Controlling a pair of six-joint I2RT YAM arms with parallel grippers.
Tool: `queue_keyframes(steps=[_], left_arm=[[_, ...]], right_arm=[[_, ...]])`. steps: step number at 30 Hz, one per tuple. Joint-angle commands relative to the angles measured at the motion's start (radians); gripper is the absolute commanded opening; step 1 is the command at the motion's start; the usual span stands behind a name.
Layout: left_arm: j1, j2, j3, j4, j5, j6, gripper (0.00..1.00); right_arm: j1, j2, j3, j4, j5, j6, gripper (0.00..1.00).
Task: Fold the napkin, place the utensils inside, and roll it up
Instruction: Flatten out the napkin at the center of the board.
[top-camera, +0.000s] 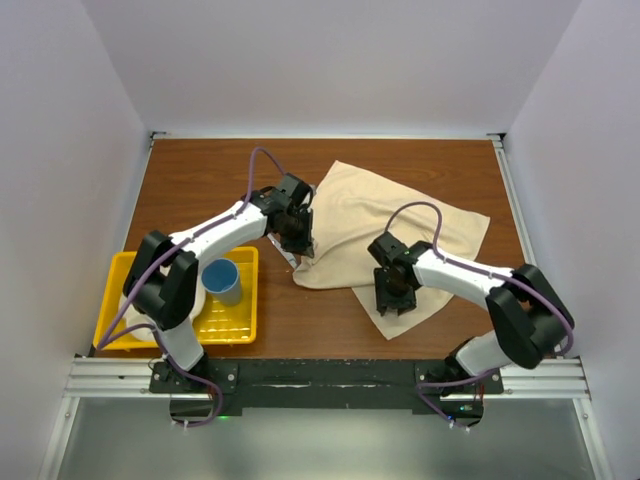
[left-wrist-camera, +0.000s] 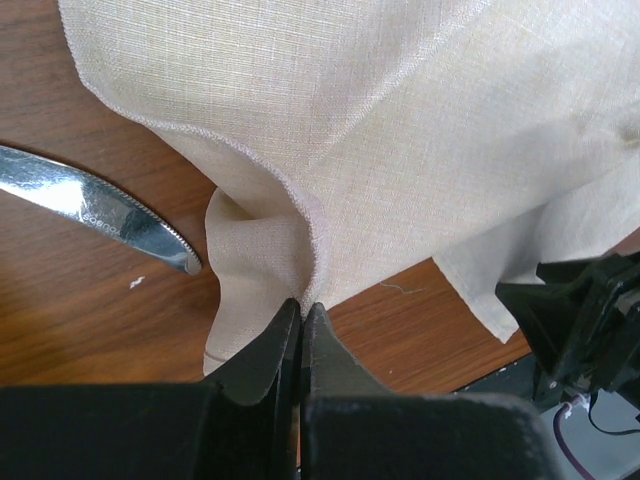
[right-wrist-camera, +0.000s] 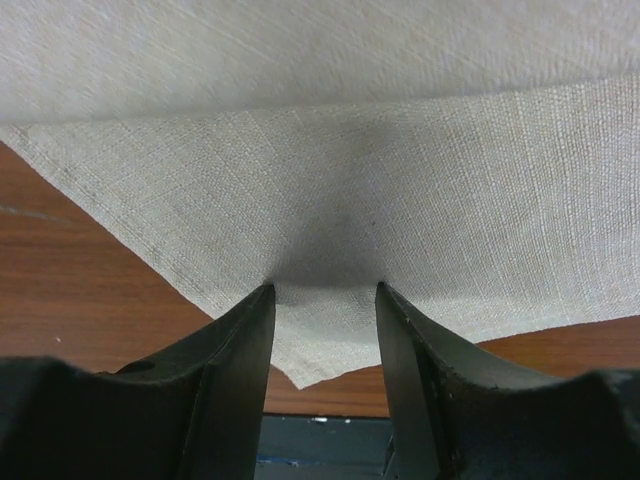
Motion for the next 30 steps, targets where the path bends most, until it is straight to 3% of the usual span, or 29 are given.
queue_keyframes(steps=[1, 6, 10, 15, 20, 23, 27, 30], left_arm=[[0.004, -0.047, 0.023, -0.011, -0.031, 0.0, 0.0], [0.006, -0.071, -0.004, -0.021, -0.059, 0.016, 0.0], [0.006, -0.114, -0.095, -0.013, -0.083, 0.034, 0.0], [0.001, -0.182, -0.263, 0.024, -0.08, 0.031, 0.0], [0.0, -0.229, -0.297, 0.024, -0.085, 0.037, 0.0], [0.0, -0.24, -0.265, 0.012, -0.076, 0.046, 0.09], [-0.002, -0.251, -0.181, 0.019, -0.034, 0.082, 0.38], [0.0, -0.248, -0.086, 0.035, -0.046, 0.106, 0.49]], right_arm=[[0.022, -0.072, -0.101, -0.074, -0.026, 0.108, 0.49], [0.022, -0.282, -0.16, -0.171, -0.06, 0.252, 0.5], [-0.026, -0.409, -0.045, -0.266, 0.027, 0.278, 0.51], [-0.358, -0.255, 0.124, -0.255, 0.023, -0.036, 0.51], [-0.492, 0.002, 0.398, -0.238, 0.121, -0.131, 0.51], [-0.589, 0.103, 0.499, -0.194, 0.108, -0.122, 0.5], [-0.681, 0.265, 0.609, -0.148, 0.141, -0.093, 0.49], [-0.705, 0.336, 0.703, -0.149, 0.178, -0.082, 0.48]])
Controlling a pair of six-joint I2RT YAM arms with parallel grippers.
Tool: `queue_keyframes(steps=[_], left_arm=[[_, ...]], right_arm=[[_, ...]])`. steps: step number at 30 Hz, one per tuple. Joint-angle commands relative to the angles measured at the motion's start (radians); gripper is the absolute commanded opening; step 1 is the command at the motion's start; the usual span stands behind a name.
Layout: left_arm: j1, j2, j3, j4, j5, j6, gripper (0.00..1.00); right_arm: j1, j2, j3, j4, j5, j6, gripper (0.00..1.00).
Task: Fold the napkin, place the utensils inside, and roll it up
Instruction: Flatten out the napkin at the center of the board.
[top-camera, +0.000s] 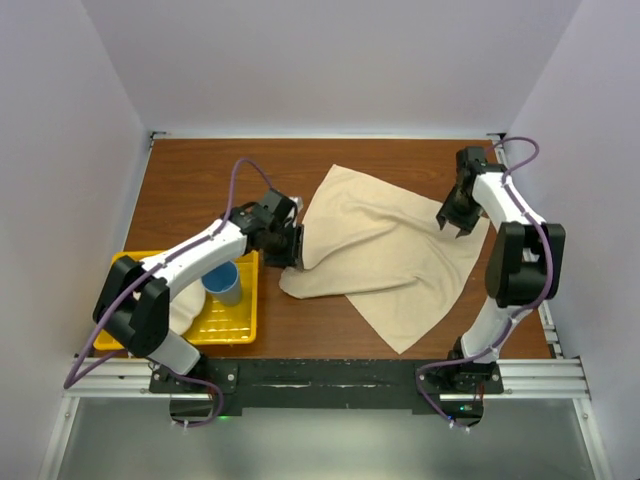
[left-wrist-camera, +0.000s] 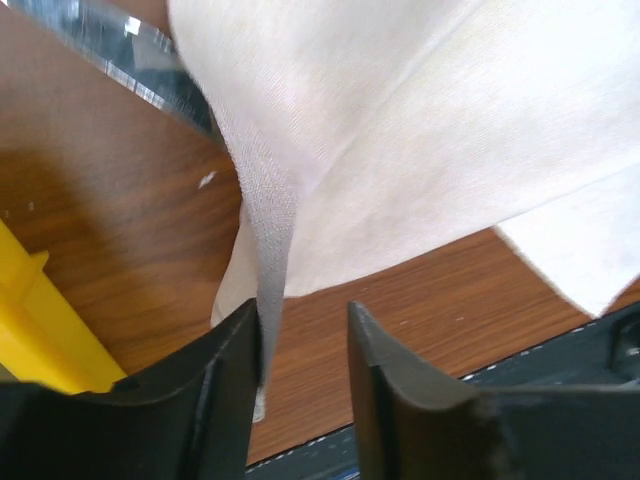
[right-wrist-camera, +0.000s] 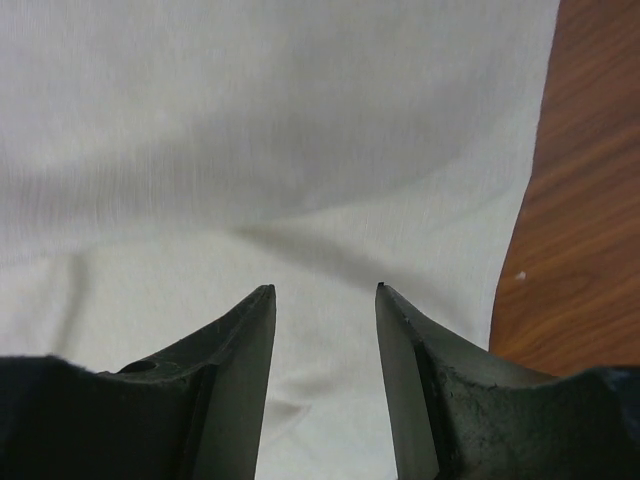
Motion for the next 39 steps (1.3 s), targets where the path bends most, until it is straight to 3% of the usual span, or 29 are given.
queue_keyframes(steps=[1, 7, 10, 13, 17, 25, 39], left_arm=[[0.0, -0.034, 0.161, 0.055, 0.005, 0.052, 0.51], [0.002, 0.032, 0.308, 0.074, -0.035, 0.026, 0.52], [0.002, 0.018, 0.307, 0.088, -0.093, 0.01, 0.52], [0.003, 0.044, 0.29, 0.161, -0.066, 0.023, 0.52], [0.003, 0.223, 0.409, 0.166, -0.009, 0.042, 0.31], [0.011, 0.47, 0.613, 0.135, -0.087, 0.072, 0.3], [0.095, 0.669, 0.581, 0.284, 0.008, -0.056, 0.27]], right_arm=[[-0.04, 0.088, 0.14, 0.022, 0.083, 0.004, 0.48], [-0.075, 0.188, 0.213, 0.016, 0.149, -0.005, 0.48], [-0.081, 0.214, 0.207, 0.031, 0.145, 0.009, 0.48], [-0.081, 0.246, 0.207, 0.048, 0.157, 0.013, 0.48], [-0.083, 0.269, 0.214, 0.063, 0.156, 0.013, 0.48], [-0.083, 0.295, 0.226, 0.057, 0.102, 0.039, 0.48], [-0.083, 0.421, 0.336, 0.022, 0.099, 0.075, 0.48]])
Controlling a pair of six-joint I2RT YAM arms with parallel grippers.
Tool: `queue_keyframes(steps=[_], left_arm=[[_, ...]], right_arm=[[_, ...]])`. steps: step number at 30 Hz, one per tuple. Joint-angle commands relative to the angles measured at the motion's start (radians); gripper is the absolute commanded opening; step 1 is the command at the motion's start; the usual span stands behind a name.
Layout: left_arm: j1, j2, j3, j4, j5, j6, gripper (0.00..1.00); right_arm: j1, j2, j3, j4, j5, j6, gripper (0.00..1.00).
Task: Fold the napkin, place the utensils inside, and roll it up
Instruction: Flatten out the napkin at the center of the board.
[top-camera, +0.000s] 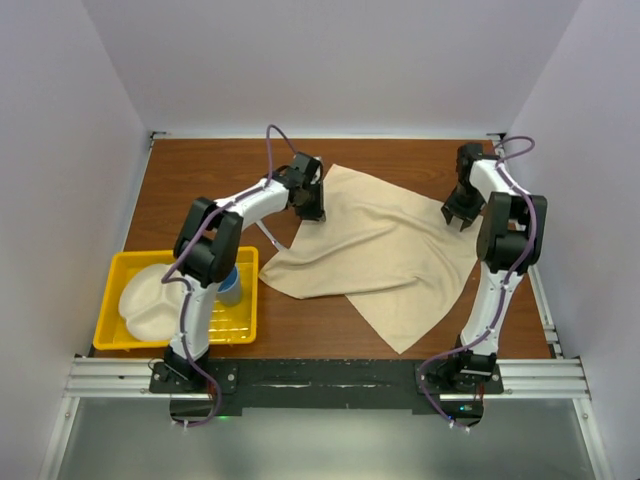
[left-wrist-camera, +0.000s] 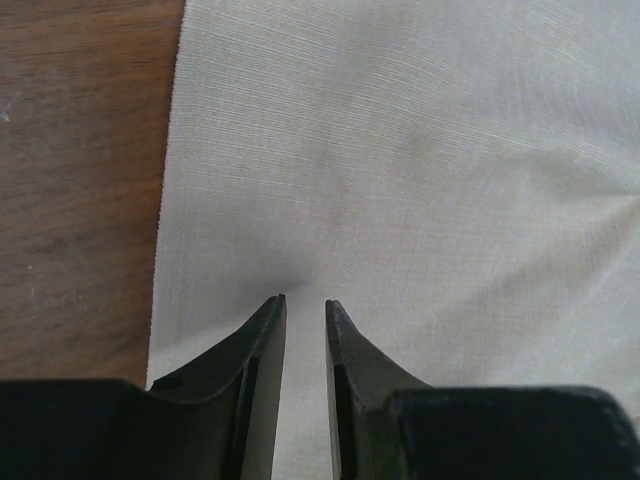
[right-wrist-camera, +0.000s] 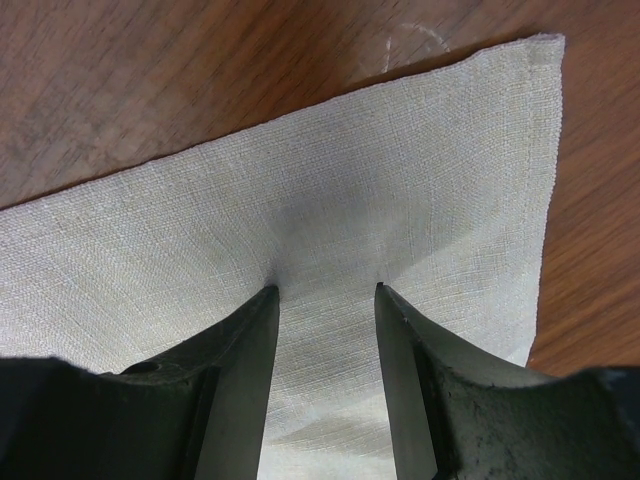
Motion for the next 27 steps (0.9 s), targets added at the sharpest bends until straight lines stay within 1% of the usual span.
queue_keyframes(steps=[1, 3, 4, 5, 7, 8, 10, 13, 14, 15, 18, 19, 20, 21, 22, 24, 25, 26, 27], left_arm=[[0.022, 0.057, 0.004, 0.083, 0.051, -0.071, 0.27], [0.03, 0.087, 0.016, 0.086, 0.051, -0.087, 0.26], [0.041, 0.098, 0.02, 0.085, 0.057, -0.103, 0.26], [0.048, 0.11, 0.027, 0.083, 0.059, -0.113, 0.26], [0.071, 0.143, 0.042, 0.083, 0.073, -0.149, 0.26], [0.081, 0.155, 0.048, 0.086, 0.083, -0.163, 0.26], [0.1, 0.19, 0.072, 0.105, 0.103, -0.205, 0.26], [0.113, 0.245, 0.131, 0.122, 0.126, -0.234, 0.26], [0.114, 0.273, 0.17, 0.125, 0.131, -0.239, 0.27], [0.117, 0.287, 0.192, 0.128, 0.143, -0.249, 0.27], [0.121, 0.337, 0.304, 0.105, 0.166, -0.259, 0.28], [0.121, 0.341, 0.363, 0.088, 0.165, -0.249, 0.29], [0.117, 0.332, 0.382, 0.064, 0.156, -0.237, 0.31], [0.116, 0.315, 0.39, 0.054, 0.145, -0.211, 0.32], [0.113, 0.264, 0.381, 0.047, 0.134, -0.197, 0.34], [0.107, 0.2, 0.347, 0.03, 0.105, -0.179, 0.37], [0.104, 0.13, 0.285, 0.031, 0.099, -0.179, 0.38], [0.095, 0.091, 0.245, 0.042, 0.09, -0.182, 0.41], [0.088, 0.054, 0.199, 0.056, 0.091, -0.2, 0.42]], right_arm=[[-0.002, 0.074, 0.073, 0.013, 0.015, 0.04, 0.48], [-0.002, 0.109, 0.14, 0.015, 0.024, 0.02, 0.48], [-0.002, 0.152, 0.169, 0.012, 0.027, 0.002, 0.47], [0.0, 0.178, 0.252, 0.001, 0.036, -0.01, 0.47], [0.012, 0.223, 0.332, -0.002, 0.055, -0.05, 0.47], [0.015, 0.27, 0.411, -0.002, 0.059, -0.064, 0.47], [0.029, 0.321, 0.508, -0.016, 0.067, -0.098, 0.47], [0.052, 0.41, 0.715, -0.002, 0.04, -0.145, 0.47], [0.056, 0.448, 0.752, 0.004, 0.029, -0.164, 0.47], [0.07, 0.459, 0.781, 0.045, 0.02, -0.181, 0.47], [0.098, 0.468, 0.814, 0.16, -0.01, -0.27, 0.5], [0.098, 0.474, 0.866, 0.157, 0.0, -0.285, 0.51], [0.134, 0.459, 0.887, 0.136, -0.005, -0.281, 0.51], [0.141, 0.429, 0.866, 0.136, -0.014, -0.271, 0.52], [0.147, 0.395, 0.84, 0.134, -0.014, -0.247, 0.53], [0.17, 0.299, 0.782, 0.064, 0.016, -0.201, 0.55], [0.176, 0.272, 0.767, 0.024, 0.036, -0.143, 0.55], [0.181, 0.246, 0.753, -0.079, 0.046, -0.103, 0.55], [0.179, 0.197, 0.693, -0.114, 0.027, -0.068, 0.56]])
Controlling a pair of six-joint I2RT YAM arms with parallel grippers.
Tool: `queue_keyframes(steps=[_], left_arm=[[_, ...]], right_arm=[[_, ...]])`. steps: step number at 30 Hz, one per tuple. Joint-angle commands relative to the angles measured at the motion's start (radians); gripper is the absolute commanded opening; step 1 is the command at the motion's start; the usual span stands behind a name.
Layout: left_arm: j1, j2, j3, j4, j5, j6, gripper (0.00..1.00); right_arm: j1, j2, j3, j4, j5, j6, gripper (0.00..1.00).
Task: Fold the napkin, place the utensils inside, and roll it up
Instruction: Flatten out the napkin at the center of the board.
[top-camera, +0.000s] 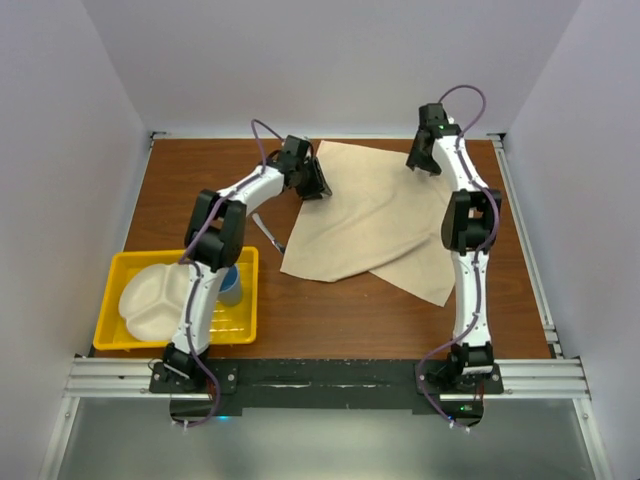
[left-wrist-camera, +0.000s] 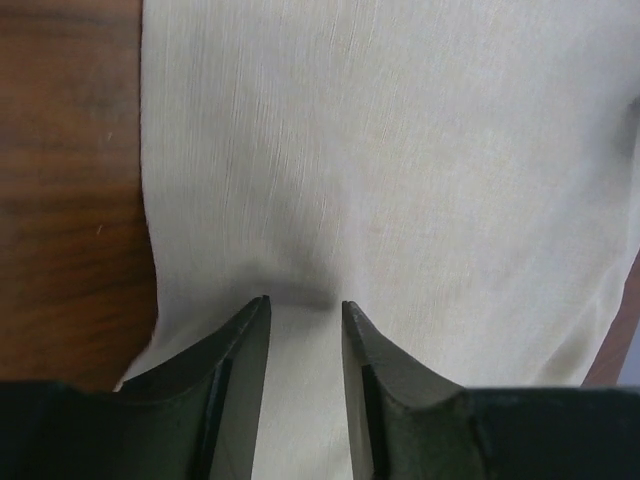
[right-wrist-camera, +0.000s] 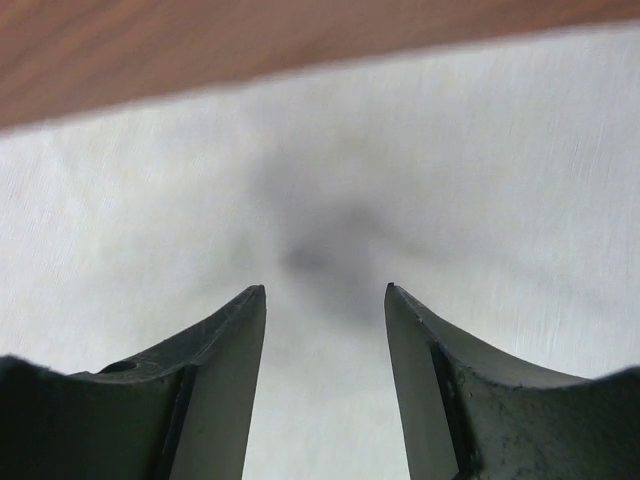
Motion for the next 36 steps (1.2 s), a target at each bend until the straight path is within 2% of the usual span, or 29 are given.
queue_keyframes(steps=[1, 5, 6, 8, 9, 10, 12, 13, 18, 24, 30, 36], left_arm=[[-0.025, -0.272, -0.204, -0.018, -0.044, 0.004, 0.42], [-0.069, -0.422, -0.366, 0.011, -0.019, 0.013, 0.46], [-0.077, -0.449, -0.386, 0.002, -0.017, 0.024, 0.46], [-0.094, -0.537, -0.454, -0.014, -0.013, 0.044, 0.47], [-0.097, -0.569, -0.484, -0.012, 0.001, 0.036, 0.48], [-0.097, -0.631, -0.559, 0.021, 0.024, 0.026, 0.48], [-0.097, -0.692, -0.659, 0.051, 0.1, -0.011, 0.48], [-0.106, -0.747, -0.684, 0.069, 0.111, -0.019, 0.48], [-0.116, -0.857, -0.73, 0.023, 0.121, 0.029, 0.5], [-0.117, -0.942, -0.728, -0.067, 0.095, 0.078, 0.52], [-0.114, -0.976, -0.719, -0.138, 0.075, 0.107, 0.52], [-0.103, -1.002, -0.727, -0.15, 0.058, 0.11, 0.52]], right_arm=[[0.018, -0.256, -0.118, -0.191, -0.026, 0.154, 0.57], [0.014, -0.428, -0.373, -0.234, -0.113, 0.173, 0.58], [0.014, -0.478, -0.504, -0.224, -0.13, 0.171, 0.58], [0.014, -0.628, -0.658, -0.163, -0.173, 0.168, 0.59], [0.015, -0.676, -0.809, -0.145, -0.211, 0.168, 0.58], [0.014, -0.772, -0.879, -0.132, -0.218, 0.177, 0.58], [0.015, -0.853, -1.059, -0.109, -0.218, 0.185, 0.57], [0.014, -0.927, -1.113, -0.096, -0.233, 0.183, 0.57], [-0.003, -1.081, -1.38, -0.087, -0.207, 0.192, 0.57], [-0.095, -1.178, -1.565, -0.029, -0.163, 0.223, 0.56], [-0.167, -1.164, -1.631, 0.016, -0.19, 0.22, 0.56], [-0.171, -1.134, -1.656, 0.054, -0.239, 0.232, 0.47]])
